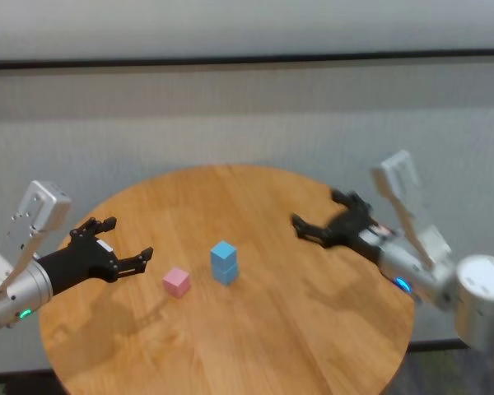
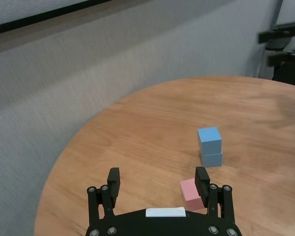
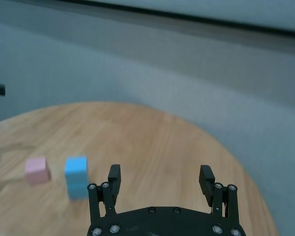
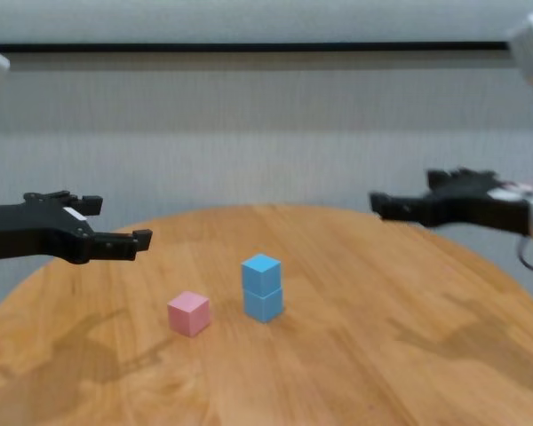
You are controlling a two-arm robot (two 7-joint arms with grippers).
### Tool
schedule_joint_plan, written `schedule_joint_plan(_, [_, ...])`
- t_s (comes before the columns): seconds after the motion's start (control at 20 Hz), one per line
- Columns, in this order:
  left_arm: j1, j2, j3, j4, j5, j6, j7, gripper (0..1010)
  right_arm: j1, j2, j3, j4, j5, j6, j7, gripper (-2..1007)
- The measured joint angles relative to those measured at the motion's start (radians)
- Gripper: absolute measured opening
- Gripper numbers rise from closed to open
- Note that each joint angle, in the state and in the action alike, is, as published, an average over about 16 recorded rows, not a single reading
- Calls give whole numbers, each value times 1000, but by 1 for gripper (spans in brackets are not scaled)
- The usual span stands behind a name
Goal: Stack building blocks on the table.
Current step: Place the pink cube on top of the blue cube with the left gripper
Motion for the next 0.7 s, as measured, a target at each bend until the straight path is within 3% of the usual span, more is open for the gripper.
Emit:
schedule_joint_plan(0.3, [0, 0, 0, 0, 0, 0, 0, 1002, -58, 33, 25, -59, 26, 11, -9, 1000])
schedule_joint_plan(0.7, [0, 0, 0, 0, 0, 0, 0, 1002, -56, 31, 25, -52, 27, 10, -9, 1001])
